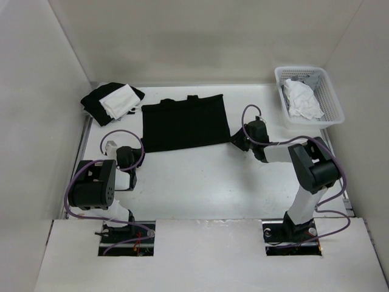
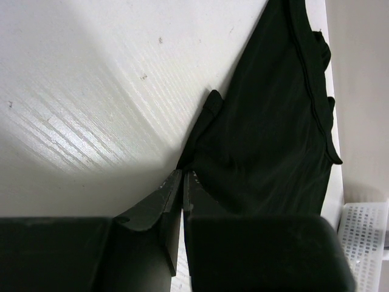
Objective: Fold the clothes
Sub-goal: Fold the tank top
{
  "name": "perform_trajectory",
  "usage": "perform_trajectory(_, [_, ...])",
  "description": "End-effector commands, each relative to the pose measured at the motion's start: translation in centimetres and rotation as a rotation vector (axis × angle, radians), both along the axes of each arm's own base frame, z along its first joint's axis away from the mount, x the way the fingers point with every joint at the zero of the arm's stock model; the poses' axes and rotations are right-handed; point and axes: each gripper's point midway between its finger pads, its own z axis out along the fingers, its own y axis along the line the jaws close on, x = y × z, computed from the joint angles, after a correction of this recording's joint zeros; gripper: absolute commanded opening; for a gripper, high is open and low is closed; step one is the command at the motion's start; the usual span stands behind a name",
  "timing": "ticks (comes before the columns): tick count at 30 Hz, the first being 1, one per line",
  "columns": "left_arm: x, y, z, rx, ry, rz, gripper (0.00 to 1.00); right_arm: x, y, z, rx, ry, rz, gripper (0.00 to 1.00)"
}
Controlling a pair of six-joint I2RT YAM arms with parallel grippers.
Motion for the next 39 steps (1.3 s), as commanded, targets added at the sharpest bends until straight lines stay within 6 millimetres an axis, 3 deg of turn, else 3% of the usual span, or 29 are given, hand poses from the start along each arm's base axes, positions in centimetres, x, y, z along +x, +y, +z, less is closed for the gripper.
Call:
perform_trajectory(1, [0.6,-0.3,1.8,-0.011,-0.068,-0.01,0.01,0.7,0.6,0.1,0.036,0.013,0.013,0.34])
perform_trajectory(9, [0.8,-0.4,1.7,-0.011,-0.067,-0.01,0.01,1.0,0.6,0.0,0.059,0.032,0.011,0.29])
perform_trajectory(16, [1.0,-0.4,2.7,-0.011,-0.094,-0.008,0.01,2.2,0.1,0.5,0.039,-0.011,-0.034,0.09])
perform_trajectory(20, [1.3,-0.8,3.8,-0.015,-0.128,-0.021,0.0,2.8,-0.3,1.4,0.034,-0.097,-0.056,0.02])
perform_trajectory(24, [0.5,-2.0,8.9,-0.02,-0.245,-0.057,0.0,0.3,0.0,7.3,0.036,-0.249,-0.021,0.01])
perform_trajectory(28, [-2.1,-2.3,16.9,0.018,-0.378,-0.076,0.0,-4.5,-1.8,15.1,-0.018,-0.396,-0.02,0.01])
perform_trajectory(31, [-5.5,-1.4,23.3,0.074,-0.487,-0.056,0.0,-9.1,-3.2,21.2,-0.052,-0.514,-0.018,0.02])
perform_trajectory(34, [-10.3,-1.2,29.8,0.12,-0.601,-0.066,0.0,-14.0,-5.1,27.0,-0.072,-0.611,-0.03,0.02])
perform_trajectory(39, [-16.7,-1.0,35.7,0.153,-0.707,-0.087,0.0,-21.0,-7.5,33.7,-0.009,-0.715,-0.02,0.02])
